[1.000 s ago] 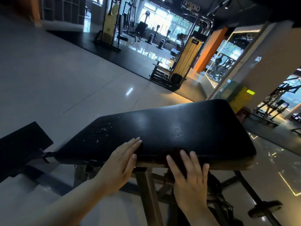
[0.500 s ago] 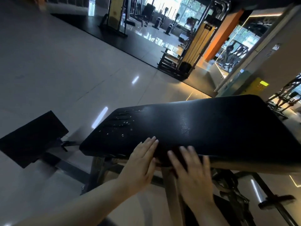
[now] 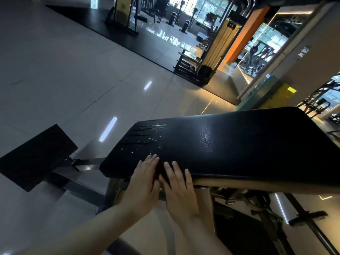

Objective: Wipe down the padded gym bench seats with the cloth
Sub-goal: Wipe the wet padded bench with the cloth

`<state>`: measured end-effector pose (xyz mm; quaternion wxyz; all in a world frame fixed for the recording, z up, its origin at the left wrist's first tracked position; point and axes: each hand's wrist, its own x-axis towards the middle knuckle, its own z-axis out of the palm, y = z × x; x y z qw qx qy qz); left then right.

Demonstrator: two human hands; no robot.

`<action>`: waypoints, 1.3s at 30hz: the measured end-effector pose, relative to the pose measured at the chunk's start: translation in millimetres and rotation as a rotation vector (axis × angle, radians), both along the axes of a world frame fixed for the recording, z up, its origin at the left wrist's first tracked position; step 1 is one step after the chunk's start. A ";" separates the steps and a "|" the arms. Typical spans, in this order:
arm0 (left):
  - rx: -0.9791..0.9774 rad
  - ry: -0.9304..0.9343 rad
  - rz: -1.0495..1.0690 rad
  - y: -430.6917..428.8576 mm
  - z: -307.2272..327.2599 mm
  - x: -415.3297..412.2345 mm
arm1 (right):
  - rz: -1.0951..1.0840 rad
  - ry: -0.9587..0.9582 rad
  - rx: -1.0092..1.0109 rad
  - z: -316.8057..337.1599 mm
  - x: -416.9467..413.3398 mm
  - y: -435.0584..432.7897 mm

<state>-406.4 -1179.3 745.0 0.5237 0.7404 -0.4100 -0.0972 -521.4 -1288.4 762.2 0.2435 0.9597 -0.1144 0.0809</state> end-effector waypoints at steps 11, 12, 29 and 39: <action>0.027 -0.018 -0.129 17.3 2.7 8.1 | -0.350 -0.285 0.024 31.0 -53.2 -21.6; 0.026 -0.019 -0.132 19.4 3.1 8.7 | -0.367 -0.382 0.071 24.7 -40.9 -13.9; 0.079 0.161 -0.199 19.7 7.4 23.7 | -0.273 -0.092 0.020 30.5 -36.0 -9.6; 0.098 0.149 -0.075 30.1 6.6 40.4 | -0.049 0.183 -0.062 -2.7 29.4 17.7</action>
